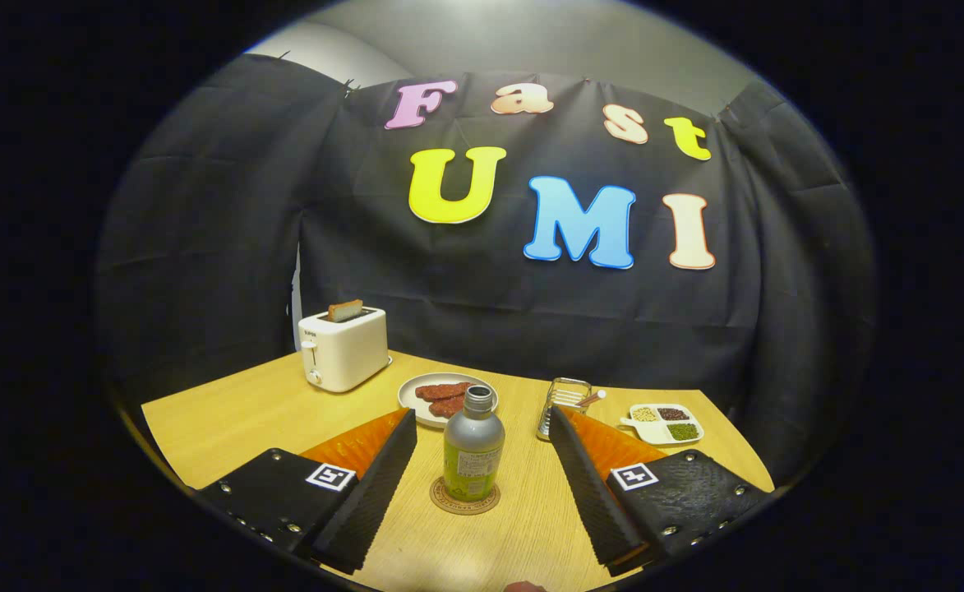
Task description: Take the bottle from table, then pour the juice into the cup, finally place the bottle on the coaster
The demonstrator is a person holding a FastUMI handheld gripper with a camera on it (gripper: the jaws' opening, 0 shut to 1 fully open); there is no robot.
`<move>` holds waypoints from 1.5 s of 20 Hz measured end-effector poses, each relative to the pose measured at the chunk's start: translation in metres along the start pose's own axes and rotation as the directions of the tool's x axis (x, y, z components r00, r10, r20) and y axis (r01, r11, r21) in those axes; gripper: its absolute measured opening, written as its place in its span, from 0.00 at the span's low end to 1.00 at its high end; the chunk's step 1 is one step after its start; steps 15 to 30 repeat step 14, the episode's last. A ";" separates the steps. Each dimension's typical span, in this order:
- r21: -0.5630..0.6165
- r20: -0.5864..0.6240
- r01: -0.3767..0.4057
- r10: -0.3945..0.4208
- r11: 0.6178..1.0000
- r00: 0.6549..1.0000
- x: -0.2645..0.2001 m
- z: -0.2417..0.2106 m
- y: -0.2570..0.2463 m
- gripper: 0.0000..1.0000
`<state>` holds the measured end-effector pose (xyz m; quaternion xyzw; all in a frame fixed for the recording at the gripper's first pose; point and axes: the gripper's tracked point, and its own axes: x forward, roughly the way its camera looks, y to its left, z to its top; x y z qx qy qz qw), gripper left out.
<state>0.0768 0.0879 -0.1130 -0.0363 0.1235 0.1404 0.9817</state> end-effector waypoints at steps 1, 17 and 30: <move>0.012 0.013 0.013 -0.013 1.000 1.000 -0.010 0.008 -0.002 0.98; 0.078 0.149 0.150 -0.160 0.986 0.976 -0.107 0.071 -0.013 0.97; 0.078 0.149 0.150 -0.160 0.986 0.976 -0.107 0.071 -0.013 0.97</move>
